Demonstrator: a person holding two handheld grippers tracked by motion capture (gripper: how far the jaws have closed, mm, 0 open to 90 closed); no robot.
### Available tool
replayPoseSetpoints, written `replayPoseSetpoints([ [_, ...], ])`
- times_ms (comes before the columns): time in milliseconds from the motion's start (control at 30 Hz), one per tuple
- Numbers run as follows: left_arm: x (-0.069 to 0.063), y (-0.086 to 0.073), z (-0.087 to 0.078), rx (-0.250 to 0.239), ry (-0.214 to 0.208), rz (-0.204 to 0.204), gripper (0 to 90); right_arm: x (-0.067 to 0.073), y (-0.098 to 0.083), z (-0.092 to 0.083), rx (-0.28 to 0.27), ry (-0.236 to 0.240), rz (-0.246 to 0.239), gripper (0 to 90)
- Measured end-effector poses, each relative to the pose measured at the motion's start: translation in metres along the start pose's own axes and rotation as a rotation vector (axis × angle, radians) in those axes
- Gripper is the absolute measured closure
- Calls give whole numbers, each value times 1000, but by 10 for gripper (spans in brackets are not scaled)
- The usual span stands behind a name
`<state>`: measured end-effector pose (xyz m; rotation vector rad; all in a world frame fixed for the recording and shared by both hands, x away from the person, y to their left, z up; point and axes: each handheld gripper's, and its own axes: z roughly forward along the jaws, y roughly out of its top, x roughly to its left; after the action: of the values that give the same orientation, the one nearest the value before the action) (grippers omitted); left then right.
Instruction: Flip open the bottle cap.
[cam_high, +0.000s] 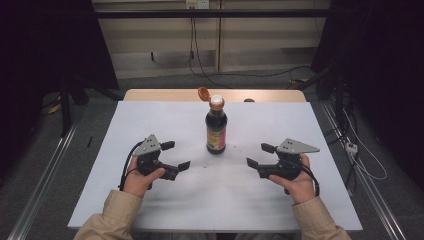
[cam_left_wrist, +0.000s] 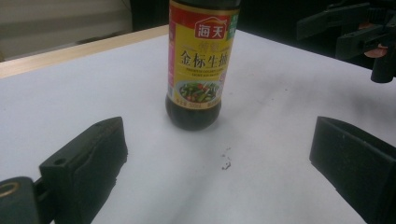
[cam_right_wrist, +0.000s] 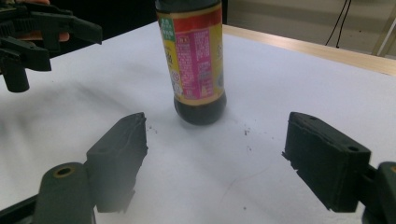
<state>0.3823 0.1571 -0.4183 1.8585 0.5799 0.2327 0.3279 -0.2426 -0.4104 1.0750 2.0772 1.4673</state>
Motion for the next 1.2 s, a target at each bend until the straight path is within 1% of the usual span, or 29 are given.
replayPoseSetpoints([
  [67,1,-2,-3,-1,9,-8,37,0,-2,-1,2,-2,0,208],
  [200,4,-5,-8,7,16,-6,39,-1,-7,-4,7,-6,-1,208],
  [267,4,-8,-11,23,23,1,39,-2,-11,-5,13,-9,0,208],
  [333,4,-10,-13,26,31,0,39,-3,-14,-6,14,-12,6,208],
  [500,5,-12,-18,29,36,5,39,-6,-22,-12,18,-21,11,207],
  [567,4,-13,-20,34,39,8,39,-7,-25,-14,11,-29,17,207],
  [600,4,-14,-20,36,35,8,39,-8,-26,-15,10,-31,16,207],
  [633,4,-15,-21,42,39,7,39,-8,-28,-16,12,-34,14,207],
  [700,5,-16,-23,42,43,10,39,-7,-31,-18,15,-36,5,205],
  [733,5,-16,-24,43,40,5,39,-7,-33,-19,15,-43,-1,203],
  [767,4,-17,-25,38,45,-3,39,-7,-35,-20,9,-49,-2,204],
  [800,4,-17,-27,41,47,8,39,-6,-37,-20,9,-49,-1,203],
  [833,3,-18,-28,42,43,2,39,-6,-39,-21,11,-51,-2,203],
  [867,4,-18,-29,44,49,10,39,-5,-41,-22,15,-52,-5,203],
  [900,4,-18,-30,43,44,14,39,-5,-42,-23,14,-53,-6,203],
  [967,3,-20,-32,42,48,2,39,-4,-45,-27,15,-51,-2,203],
  [1033,5,-21,-35,46,54,10,39,-2,-47,-29,10,-49,-6,203],
  [1067,6,-23,-37,49,52,3,39,-2,-47,-30,11,-48,-5,203],
  [1133,6,-24,-38,48,60,1,39,-1,-48,-32,10,-46,-6,203],
  [1167,7,-25,-39,56,62,7,39,-1,-50,-33,13,-47,-8,203],
  [1200,8,-27,-41,62,60,5,39,-1,-50,-34,13,-46,-6,203],
])
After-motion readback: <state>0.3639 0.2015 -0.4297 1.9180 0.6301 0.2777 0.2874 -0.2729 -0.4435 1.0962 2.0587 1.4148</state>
